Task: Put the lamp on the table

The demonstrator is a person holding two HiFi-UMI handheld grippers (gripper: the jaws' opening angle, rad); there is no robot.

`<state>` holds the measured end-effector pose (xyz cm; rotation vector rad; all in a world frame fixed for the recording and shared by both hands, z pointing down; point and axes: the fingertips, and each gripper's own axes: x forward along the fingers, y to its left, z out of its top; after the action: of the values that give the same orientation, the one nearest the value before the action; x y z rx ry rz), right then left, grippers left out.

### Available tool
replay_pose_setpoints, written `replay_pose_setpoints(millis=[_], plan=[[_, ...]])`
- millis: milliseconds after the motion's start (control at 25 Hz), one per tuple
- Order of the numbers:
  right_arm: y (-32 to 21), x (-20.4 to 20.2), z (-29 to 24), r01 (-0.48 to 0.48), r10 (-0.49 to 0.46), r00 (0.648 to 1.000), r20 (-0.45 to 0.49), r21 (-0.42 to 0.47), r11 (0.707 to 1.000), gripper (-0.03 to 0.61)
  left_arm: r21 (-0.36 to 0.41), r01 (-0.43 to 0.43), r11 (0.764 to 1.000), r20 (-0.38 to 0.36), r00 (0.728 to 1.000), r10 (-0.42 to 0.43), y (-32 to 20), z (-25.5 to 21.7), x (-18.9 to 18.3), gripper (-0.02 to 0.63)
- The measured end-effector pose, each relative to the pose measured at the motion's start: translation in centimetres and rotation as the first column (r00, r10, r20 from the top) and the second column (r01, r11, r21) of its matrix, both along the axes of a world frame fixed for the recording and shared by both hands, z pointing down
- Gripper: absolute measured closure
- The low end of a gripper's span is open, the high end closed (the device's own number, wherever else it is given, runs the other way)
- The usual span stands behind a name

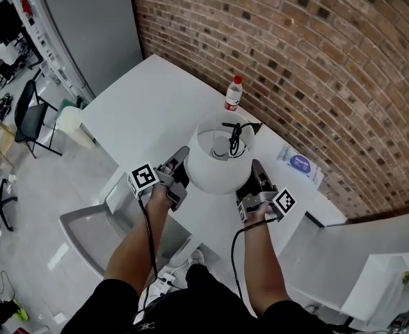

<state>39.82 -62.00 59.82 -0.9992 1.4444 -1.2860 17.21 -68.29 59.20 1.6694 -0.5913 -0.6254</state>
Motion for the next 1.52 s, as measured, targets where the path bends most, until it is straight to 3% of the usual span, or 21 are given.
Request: replay_pose_setpoints(millis=[200, 400, 480, 600, 680, 720, 800, 880, 1000, 1120, 1200, 1280, 1400, 1520], plan=[[0.3, 0.4, 0.0, -0.048, 0.048, 0.999, -0.02, -0.007, 0.999, 0.471, 0.012, 0.001, 1.0, -0.001, 1.0, -0.001, 0.1, 0.0, -0.3, 0.455], [1.2, 1.6, 0.4, -0.129, 0.123, 0.987, -0.108, -0.055, 0.99, 0.471, 0.026, 0.049, 0.998, 0.027, 0.998, -0.05, 0.2, -0.2, -1.7, 0.471], [2.0, 2.4, 0.9, -0.182, 0.165, 0.972, -0.167, -0.094, 0.979, 0.48, 0.036, 0.077, 0.996, 0.079, 0.994, -0.08, 0.3, -0.2, -2.7, 0.487], [3.4, 3.3, 1.5, -0.238, 0.181, 0.931, -0.317, -0.153, 0.959, 0.578, 0.069, 0.11, 0.992, 0.255, 0.959, -0.124, 0.9, 0.3, -4.1, 0.617], [4.2, 3.2, 1.1, -0.256, 0.15, 0.869, -0.472, -0.169, 0.952, 0.578, 0.114, 0.098, 0.989, 0.391, 0.91, -0.136, 1.6, 0.3, -4.6, 0.618], [4.6, 2.9, 0.7, -0.266, 0.131, 0.821, -0.556, -0.169, 0.949, 0.578, 0.133, 0.085, 0.987, 0.458, 0.878, -0.137, 2.0, 0.4, -4.8, 0.618], [5.5, 2.2, -0.7, -0.287, 0.099, 0.691, -0.716, -0.146, 0.947, 0.58, 0.169, 0.061, 0.984, 0.581, 0.8, -0.149, 2.8, 0.1, -5.2, 0.618], [6.5, 1.1, -3.0, -0.299, 0.094, 0.538, -0.837, -0.086, 0.95, 0.58, 0.222, 0.029, 0.975, 0.675, 0.717, -0.175, 3.8, -1.1, -5.5, 0.618], [7.6, -0.9, -7.2, -0.289, 0.126, 0.344, -0.931, 0.023, 0.957, 0.58, 0.334, -0.04, 0.942, 0.756, 0.608, -0.242, 5.5, -4.3, -5.3, 0.618], [8.8, -2.7, -10.6, -0.273, 0.153, 0.207, -0.966, 0.094, 0.958, 0.58, 0.447, -0.11, 0.888, 0.794, 0.506, -0.337, 7.6, -7.8, -5.2, 0.618], [9.6, -3.7, -12.0, -0.265, 0.157, 0.133, -0.979, 0.118, 0.957, 0.58, 0.506, -0.15, 0.849, 0.799, 0.452, -0.396, 9.1, -9.8, -5.2, 0.618], [10.3, -4.7, -13.0, -0.256, 0.158, 0.081, -0.984, 0.133, 0.958, 0.58, 0.546, -0.182, 0.818, 0.797, 0.413, -0.44, 10.5, -11.4, -5.2, 0.618], [11.6, -6.5, -14.1, -0.228, 0.159, 0.046, -0.986, 0.145, 0.963, 0.58, 0.571, -0.218, 0.791, 0.797, 0.376, -0.472, 12.6, -12.8, -5.4, 0.618], [13.1, -8.3, -14.8, -0.191, 0.162, 0.027, -0.986, 0.154, 0.969, 0.58, 0.585, -0.239, 0.775, 0.793, 0.366, -0.486, 14.7, -13.7, -5.2, 0.618]])
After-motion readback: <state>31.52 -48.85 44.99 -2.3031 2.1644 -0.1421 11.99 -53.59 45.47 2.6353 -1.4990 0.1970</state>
